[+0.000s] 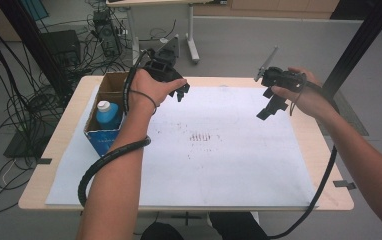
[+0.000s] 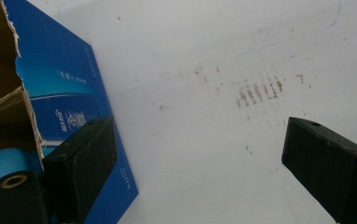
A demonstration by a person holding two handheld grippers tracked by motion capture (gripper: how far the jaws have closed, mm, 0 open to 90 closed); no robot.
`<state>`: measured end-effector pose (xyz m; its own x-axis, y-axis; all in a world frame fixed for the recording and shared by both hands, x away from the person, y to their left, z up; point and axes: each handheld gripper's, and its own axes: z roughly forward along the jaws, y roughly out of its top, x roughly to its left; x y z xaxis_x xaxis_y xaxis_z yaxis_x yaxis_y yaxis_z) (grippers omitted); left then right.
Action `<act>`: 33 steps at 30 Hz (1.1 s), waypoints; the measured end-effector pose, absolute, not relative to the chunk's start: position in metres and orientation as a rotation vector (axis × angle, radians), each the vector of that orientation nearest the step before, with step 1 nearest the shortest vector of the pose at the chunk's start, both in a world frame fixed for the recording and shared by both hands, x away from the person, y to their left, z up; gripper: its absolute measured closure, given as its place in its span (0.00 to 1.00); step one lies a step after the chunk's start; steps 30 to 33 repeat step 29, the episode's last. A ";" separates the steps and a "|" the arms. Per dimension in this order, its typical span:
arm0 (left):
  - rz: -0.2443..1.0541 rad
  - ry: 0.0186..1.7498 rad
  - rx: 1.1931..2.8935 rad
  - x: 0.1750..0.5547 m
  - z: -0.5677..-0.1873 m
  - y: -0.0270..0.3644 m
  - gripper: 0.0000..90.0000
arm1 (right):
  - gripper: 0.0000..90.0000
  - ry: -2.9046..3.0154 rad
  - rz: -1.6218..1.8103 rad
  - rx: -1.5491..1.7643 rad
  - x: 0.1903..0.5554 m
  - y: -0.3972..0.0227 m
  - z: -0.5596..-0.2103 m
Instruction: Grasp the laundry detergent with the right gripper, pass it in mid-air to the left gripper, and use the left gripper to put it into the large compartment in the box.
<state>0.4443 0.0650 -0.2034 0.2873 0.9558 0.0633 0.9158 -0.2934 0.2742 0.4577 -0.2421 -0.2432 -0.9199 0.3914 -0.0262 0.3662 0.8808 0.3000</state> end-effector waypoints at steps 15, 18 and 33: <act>0.313 1.747 2.372 0.445 -0.208 0.065 0.12 | 0.06 2.968 0.440 0.594 0.459 -0.241 -0.245; 0.313 1.752 2.370 0.445 -0.209 0.066 0.12 | 0.06 2.968 0.440 0.595 0.459 -0.241 -0.245; 0.318 1.753 2.364 0.442 -0.209 0.066 0.12 | 0.06 2.971 0.437 0.593 0.457 -0.240 -0.244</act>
